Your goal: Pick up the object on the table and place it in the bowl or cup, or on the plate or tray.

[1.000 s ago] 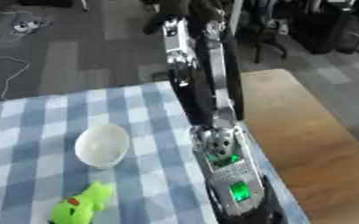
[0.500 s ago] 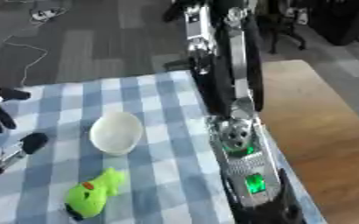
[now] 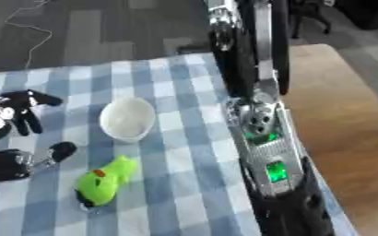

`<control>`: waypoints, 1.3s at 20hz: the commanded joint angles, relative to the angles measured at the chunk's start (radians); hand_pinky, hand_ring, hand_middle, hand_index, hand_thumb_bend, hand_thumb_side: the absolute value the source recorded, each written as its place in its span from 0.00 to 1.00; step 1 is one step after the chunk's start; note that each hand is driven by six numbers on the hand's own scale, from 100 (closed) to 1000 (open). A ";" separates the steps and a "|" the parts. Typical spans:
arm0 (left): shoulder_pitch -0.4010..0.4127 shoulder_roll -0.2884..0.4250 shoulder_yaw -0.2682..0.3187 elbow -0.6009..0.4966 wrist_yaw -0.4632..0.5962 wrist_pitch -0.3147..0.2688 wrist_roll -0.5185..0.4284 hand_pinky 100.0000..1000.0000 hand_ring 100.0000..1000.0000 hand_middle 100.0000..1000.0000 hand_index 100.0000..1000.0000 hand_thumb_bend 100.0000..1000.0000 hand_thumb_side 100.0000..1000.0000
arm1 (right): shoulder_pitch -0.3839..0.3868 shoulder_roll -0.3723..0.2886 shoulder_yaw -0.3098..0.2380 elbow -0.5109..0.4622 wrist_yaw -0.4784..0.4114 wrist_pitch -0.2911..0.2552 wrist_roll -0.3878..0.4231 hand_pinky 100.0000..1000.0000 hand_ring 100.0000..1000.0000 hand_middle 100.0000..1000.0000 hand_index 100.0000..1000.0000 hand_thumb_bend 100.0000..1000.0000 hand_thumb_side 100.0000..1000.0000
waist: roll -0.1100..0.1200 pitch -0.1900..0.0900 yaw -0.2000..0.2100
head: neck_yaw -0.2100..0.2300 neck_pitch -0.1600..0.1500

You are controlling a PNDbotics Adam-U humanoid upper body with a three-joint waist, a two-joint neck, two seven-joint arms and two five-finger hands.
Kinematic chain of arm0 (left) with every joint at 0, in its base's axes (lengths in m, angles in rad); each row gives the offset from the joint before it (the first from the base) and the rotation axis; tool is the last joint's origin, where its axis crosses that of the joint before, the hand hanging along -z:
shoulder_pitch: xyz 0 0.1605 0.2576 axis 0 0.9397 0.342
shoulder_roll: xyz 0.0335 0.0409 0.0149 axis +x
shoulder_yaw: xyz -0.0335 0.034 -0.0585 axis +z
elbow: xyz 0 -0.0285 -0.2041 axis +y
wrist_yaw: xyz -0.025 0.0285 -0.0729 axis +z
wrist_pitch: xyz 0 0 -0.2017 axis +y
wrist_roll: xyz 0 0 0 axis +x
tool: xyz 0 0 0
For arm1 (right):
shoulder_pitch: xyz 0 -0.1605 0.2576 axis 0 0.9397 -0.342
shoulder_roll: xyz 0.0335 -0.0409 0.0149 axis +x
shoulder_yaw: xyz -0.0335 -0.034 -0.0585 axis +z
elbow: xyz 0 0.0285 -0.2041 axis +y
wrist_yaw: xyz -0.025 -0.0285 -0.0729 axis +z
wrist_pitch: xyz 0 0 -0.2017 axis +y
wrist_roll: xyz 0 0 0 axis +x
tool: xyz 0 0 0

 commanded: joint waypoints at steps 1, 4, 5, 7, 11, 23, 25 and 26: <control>-0.010 0.001 -0.007 -0.017 0.019 -0.007 -0.037 0.40 0.48 0.75 0.86 0.52 0.84 | -0.010 -0.006 -0.004 -0.013 0.000 0.000 -0.002 0.50 0.40 0.54 0.62 0.00 0.91 | 0.001 -0.011 -0.002 | 0.011 0.004; -0.018 -0.004 -0.017 -0.017 0.033 -0.024 -0.050 0.39 0.50 0.75 0.86 0.53 0.82 | -0.010 -0.005 -0.004 -0.013 0.000 -0.001 -0.002 0.50 0.40 0.54 0.62 0.00 0.91 | 0.001 -0.011 -0.003 | 0.010 0.004; -0.023 -0.005 -0.022 -0.017 0.039 -0.032 -0.053 0.38 0.51 0.74 0.85 0.53 0.81 | -0.011 -0.005 -0.004 -0.013 0.000 -0.001 -0.002 0.50 0.40 0.54 0.62 0.00 0.91 | 0.001 -0.011 -0.004 | 0.009 0.004; -0.032 -0.006 -0.034 -0.017 0.048 -0.049 -0.061 0.38 0.51 0.74 0.85 0.52 0.80 | -0.011 -0.004 -0.003 -0.013 0.000 -0.001 -0.001 0.50 0.40 0.54 0.62 0.00 0.91 | 0.002 -0.011 -0.005 | 0.010 0.004; -0.045 -0.015 -0.054 -0.017 0.057 -0.075 -0.081 0.37 0.50 0.74 0.85 0.53 0.78 | -0.011 -0.002 -0.003 -0.013 -0.001 -0.002 -0.001 0.50 0.40 0.54 0.62 0.00 0.91 | 0.002 -0.011 -0.008 | 0.010 0.004; -0.052 -0.033 -0.092 -0.017 0.095 -0.124 -0.164 0.33 0.50 0.74 0.85 0.53 0.75 | -0.014 0.003 -0.003 -0.013 0.000 -0.006 -0.001 0.50 0.40 0.54 0.62 0.00 0.91 | 0.005 -0.012 -0.013 | 0.007 0.004; -0.052 -0.034 -0.094 -0.017 0.104 -0.127 -0.171 0.33 0.50 0.74 0.85 0.53 0.75 | -0.014 0.003 -0.003 -0.013 0.000 -0.006 -0.002 0.50 0.40 0.54 0.62 0.00 0.91 | 0.005 -0.012 -0.013 | 0.007 0.004; -0.051 -0.034 -0.095 -0.017 0.109 -0.128 -0.176 0.33 0.50 0.74 0.85 0.53 0.75 | -0.014 0.003 -0.003 -0.013 0.000 -0.006 -0.002 0.50 0.40 0.54 0.62 0.00 0.91 | 0.005 -0.012 -0.014 | 0.007 0.004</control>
